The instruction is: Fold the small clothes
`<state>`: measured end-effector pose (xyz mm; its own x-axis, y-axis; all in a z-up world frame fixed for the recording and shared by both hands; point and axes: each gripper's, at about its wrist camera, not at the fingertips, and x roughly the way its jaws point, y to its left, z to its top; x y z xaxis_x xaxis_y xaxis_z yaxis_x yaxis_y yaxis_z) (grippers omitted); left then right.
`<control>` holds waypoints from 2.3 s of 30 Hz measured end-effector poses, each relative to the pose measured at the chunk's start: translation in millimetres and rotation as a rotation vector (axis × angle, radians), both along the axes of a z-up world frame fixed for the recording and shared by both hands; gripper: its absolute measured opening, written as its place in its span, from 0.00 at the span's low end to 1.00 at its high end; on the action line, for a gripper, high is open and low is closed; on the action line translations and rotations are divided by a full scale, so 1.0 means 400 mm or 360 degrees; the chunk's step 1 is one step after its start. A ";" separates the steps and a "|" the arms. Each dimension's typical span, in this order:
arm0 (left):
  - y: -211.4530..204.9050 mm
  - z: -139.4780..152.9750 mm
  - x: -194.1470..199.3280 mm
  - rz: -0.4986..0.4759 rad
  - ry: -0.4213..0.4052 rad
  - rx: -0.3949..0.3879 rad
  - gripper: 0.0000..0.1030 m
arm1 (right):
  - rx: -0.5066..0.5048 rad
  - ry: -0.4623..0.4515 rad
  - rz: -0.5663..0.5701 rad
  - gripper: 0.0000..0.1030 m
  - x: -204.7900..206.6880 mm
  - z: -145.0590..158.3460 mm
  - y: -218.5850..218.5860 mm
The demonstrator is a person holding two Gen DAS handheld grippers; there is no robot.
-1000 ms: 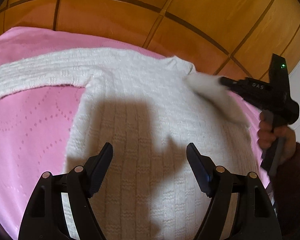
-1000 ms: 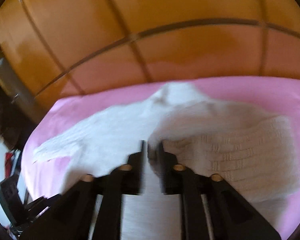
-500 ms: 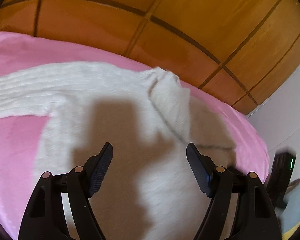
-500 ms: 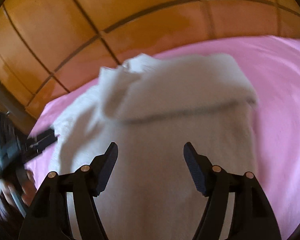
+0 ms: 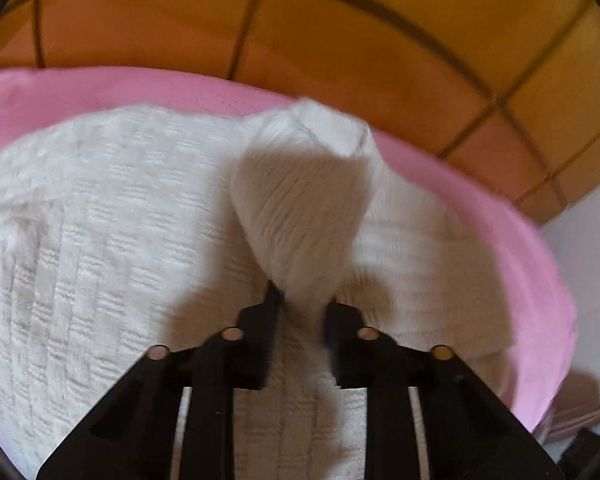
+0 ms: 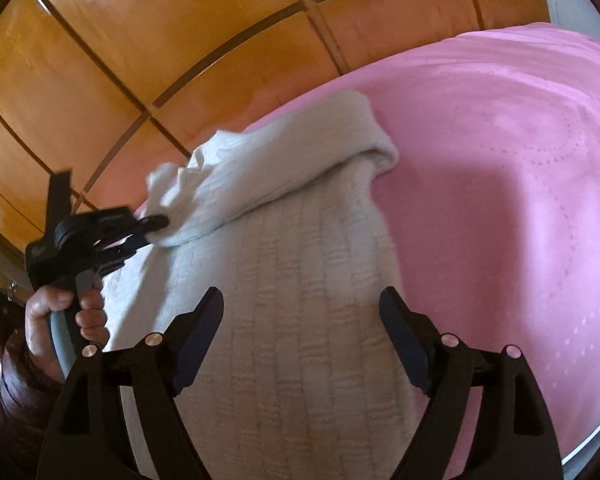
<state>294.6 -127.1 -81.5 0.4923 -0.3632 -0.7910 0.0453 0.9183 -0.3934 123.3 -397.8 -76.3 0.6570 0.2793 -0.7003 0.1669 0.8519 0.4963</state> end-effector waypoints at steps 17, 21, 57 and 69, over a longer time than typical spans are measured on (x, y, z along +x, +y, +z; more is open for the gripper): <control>0.239 -0.059 0.037 0.0094 0.0080 -0.0522 0.05 | -0.0161 -0.0074 0.0129 0.78 0.165 0.054 0.084; 0.263 0.030 0.038 0.0068 -0.0170 -0.0504 0.05 | -0.0236 -0.0128 0.0157 0.78 0.199 0.087 0.099; 0.757 -0.081 -0.323 0.0918 -0.0142 -0.0369 0.46 | -0.0619 0.0009 0.0159 0.98 0.237 -0.011 0.313; 1.108 -0.093 -0.372 0.1448 -0.0169 -0.0669 0.46 | -0.0674 -0.0037 0.0280 0.98 0.129 -0.081 0.403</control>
<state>145.8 315.9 -118.6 0.7819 -0.0538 -0.6211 -0.5501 0.4091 -0.7280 174.9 -236.5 -108.7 0.6421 0.0805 -0.7624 -0.0058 0.9950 0.1001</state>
